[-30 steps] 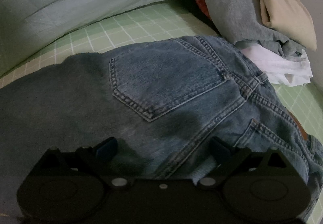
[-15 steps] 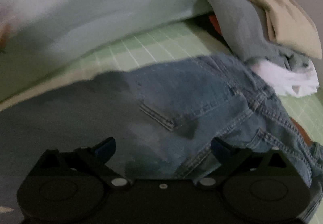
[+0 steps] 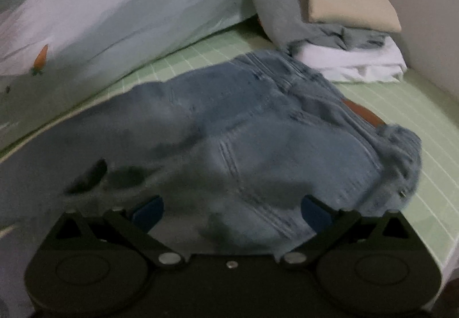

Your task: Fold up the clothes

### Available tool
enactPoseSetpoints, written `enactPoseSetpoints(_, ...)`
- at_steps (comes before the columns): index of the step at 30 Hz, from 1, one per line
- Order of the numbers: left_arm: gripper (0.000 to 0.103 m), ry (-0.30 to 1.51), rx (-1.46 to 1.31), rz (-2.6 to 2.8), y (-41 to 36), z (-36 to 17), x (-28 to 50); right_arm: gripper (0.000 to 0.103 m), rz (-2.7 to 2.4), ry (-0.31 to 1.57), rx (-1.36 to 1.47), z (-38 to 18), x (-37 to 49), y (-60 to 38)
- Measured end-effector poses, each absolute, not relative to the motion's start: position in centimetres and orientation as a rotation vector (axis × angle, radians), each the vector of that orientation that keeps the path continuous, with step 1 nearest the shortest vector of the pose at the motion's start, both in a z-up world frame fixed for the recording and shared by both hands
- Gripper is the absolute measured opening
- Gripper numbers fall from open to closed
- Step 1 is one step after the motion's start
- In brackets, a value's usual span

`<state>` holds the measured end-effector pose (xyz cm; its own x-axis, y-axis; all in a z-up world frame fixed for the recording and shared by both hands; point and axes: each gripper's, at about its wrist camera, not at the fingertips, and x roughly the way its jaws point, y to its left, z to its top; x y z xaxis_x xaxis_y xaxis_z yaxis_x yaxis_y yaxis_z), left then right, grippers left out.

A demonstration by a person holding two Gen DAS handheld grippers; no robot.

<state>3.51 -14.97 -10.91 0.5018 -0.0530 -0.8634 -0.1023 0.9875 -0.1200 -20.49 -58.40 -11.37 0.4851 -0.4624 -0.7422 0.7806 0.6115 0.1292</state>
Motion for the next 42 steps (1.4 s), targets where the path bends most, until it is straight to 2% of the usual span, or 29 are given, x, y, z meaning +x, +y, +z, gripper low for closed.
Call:
enactPoseSetpoints(9, 0.089, 1.102, -0.163, 0.065, -15.3, -11.7, -2.9, 0.101, -0.867, 0.752, 0.546, -11.6, -25.7, -59.8)
enactPoseSetpoints(14, 0.089, 1.110, -0.162, 0.066, -15.8, -11.5, -4.7, 0.079, -0.848, 0.766, 0.621, -12.6, -27.3, -61.3)
enactPoseSetpoints(18, 0.089, 1.117, -0.148, 0.061, -16.4, -11.2, -5.6, 0.071, -0.820, 0.804, 0.637, -13.7, -26.8, -62.1)
enactPoseSetpoints(19, 0.089, 1.116, -0.144, 0.061, -16.6, -11.1, -5.8, 0.071, -0.815, 0.822, 0.634, -13.9, -26.5, -62.1)
enactPoseSetpoints(22, 0.089, 1.116, -0.138, 0.060, -16.7, -11.0, -6.1, 0.083, -0.799, 0.855, 0.596, -14.2, -25.7, -61.7)
enactPoseSetpoints(24, 0.089, 1.115, -0.134, 0.059, -16.8, -11.0, -6.3, 0.085, -0.778, 0.879, 0.540, -14.4, -25.0, -61.2)
enactPoseSetpoints(25, 0.089, 1.116, -0.132, 0.059, -16.9, -11.0, -6.4, 0.082, -0.764, 0.890, 0.500, -14.5, -24.8, -60.8)
enactPoseSetpoints(27, 0.089, 1.117, -0.132, 0.062, -16.9, -10.9, -6.4, 0.065, -0.728, 0.890, 0.433, -14.4, -24.5, -60.2)
enactPoseSetpoints(29, 0.089, 1.115, -0.135, 0.067, -16.7, -10.9, -6.4, 0.035, -0.710, 0.888, 0.424, -14.1, -25.1, -59.6)
enactPoseSetpoints(32, 0.089, 1.110, -0.149, 0.083, -16.1, -10.7, -6.2, 0.024, -0.703, 0.898, 0.452, -13.8, -26.6, -59.3)
enactPoseSetpoints(38, 0.089, 1.115, -0.210, 0.145, -13.2, -11.0, -5.4, 0.024, -0.732, 0.917, 0.510, -13.4, -27.3, -59.2)
enactPoseSetpoints(40, 0.089, 1.112, -0.234, 0.178, -11.6, -11.1, -4.7, 0.047, -0.769, 0.884, 0.600, -13.3, -27.6, -60.1)
enactPoseSetpoints(42, 0.089, 1.106, -0.254, 0.212, -9.9, -11.3, -3.9, 0.064, -0.811, 0.834, 0.692, -13.3, -28.0, -61.0)
